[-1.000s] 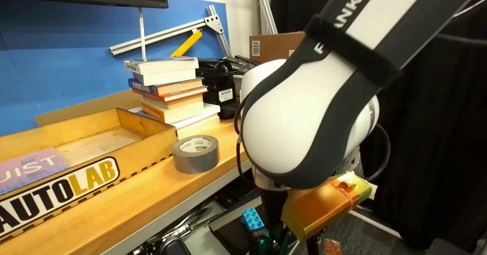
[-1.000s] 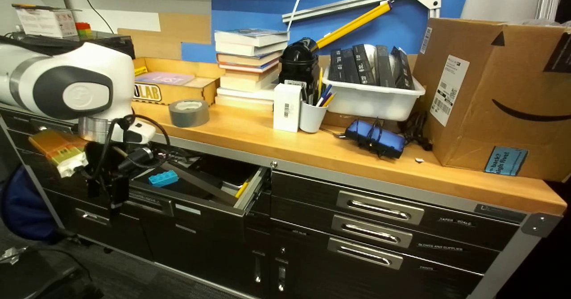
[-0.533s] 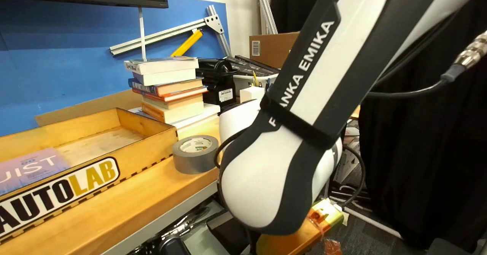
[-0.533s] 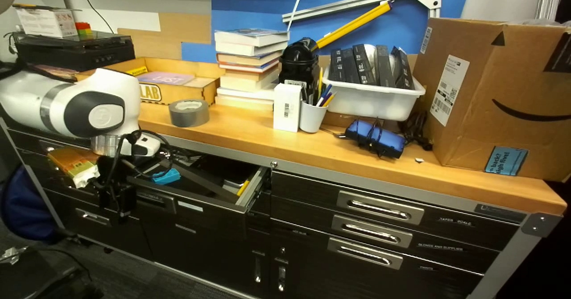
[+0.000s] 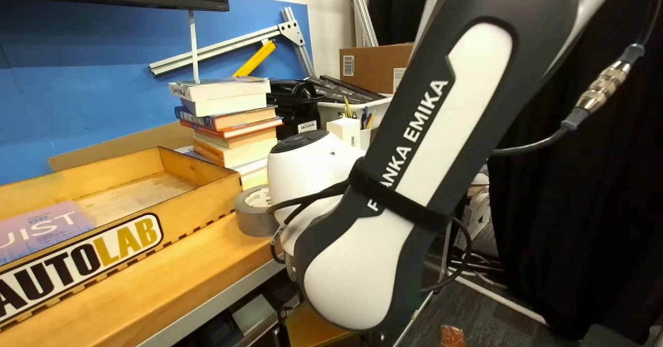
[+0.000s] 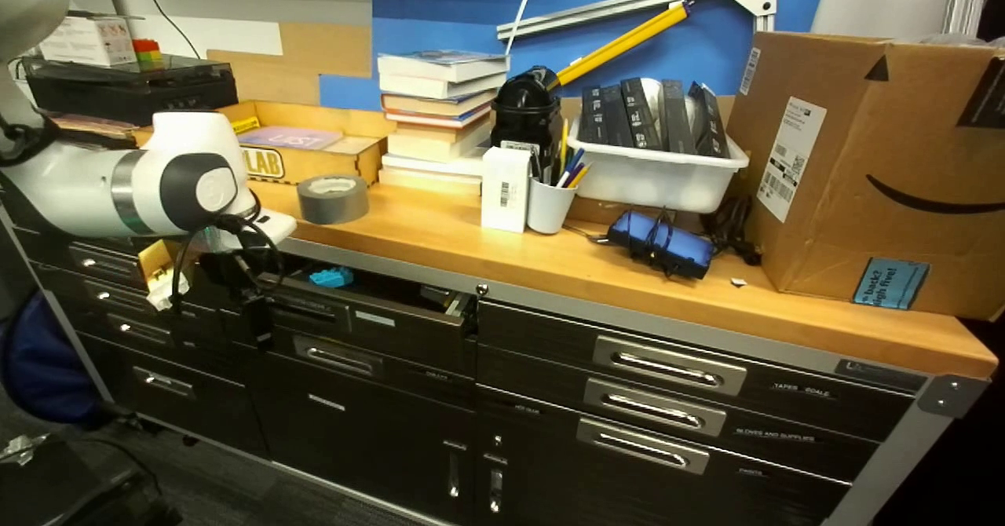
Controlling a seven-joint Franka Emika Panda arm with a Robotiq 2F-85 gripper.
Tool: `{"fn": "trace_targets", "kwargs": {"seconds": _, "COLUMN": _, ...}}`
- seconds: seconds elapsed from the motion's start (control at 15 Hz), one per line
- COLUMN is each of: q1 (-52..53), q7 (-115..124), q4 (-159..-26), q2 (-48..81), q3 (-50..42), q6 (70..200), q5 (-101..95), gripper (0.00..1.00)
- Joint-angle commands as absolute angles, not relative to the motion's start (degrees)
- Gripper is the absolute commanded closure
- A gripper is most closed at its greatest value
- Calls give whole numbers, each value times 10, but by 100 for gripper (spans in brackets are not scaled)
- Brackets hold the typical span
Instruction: Put the blue Lego in the open drawer and then close the drawer
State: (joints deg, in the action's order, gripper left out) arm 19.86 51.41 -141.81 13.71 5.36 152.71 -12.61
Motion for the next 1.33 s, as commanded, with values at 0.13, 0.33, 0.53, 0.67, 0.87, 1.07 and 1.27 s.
{"fn": "trace_targets", "kwargs": {"seconds": 0.13, "q1": 245, "q7": 687, "q4": -1316, "q2": 202, "q3": -10, "q6": 1522, "q5": -251, "gripper": 0}}
{"fn": "trace_targets", "kwargs": {"seconds": 0.33, "q1": 251, "q7": 719, "q4": -1314, "q2": 193, "q3": -12, "q6": 1526, "q5": -257, "gripper": 0}}
{"fn": "trace_targets", "kwargs": {"seconds": 0.53, "q1": 246, "q7": 711, "q4": -1375, "q2": 120, "q3": 4, "q6": 1520, "q5": -247, "gripper": 0}}
{"fn": "trace_targets", "kwargs": {"seconds": 0.67, "q1": 230, "q7": 667, "q4": -1406, "q2": 69, "q3": 31, "q6": 1502, "q5": -224, "gripper": 0}}
{"fn": "trace_targets", "kwargs": {"seconds": 0.87, "q1": 204, "q7": 515, "q4": -1445, "q2": -14, "q3": 99, "q6": 1461, "q5": -134, "gripper": 0}}
{"fn": "trace_targets", "kwargs": {"seconds": 1.07, "q1": 212, "q7": 387, "q4": -1428, "q2": -78, "q3": 141, "q6": 1355, "q5": -34, "gripper": 0}}
{"fn": "trace_targets", "kwargs": {"seconds": 1.27, "q1": 266, "q7": 262, "q4": -1386, "q2": -125, "q3": 101, "q6": 1255, "q5": 66, "gripper": 0}}
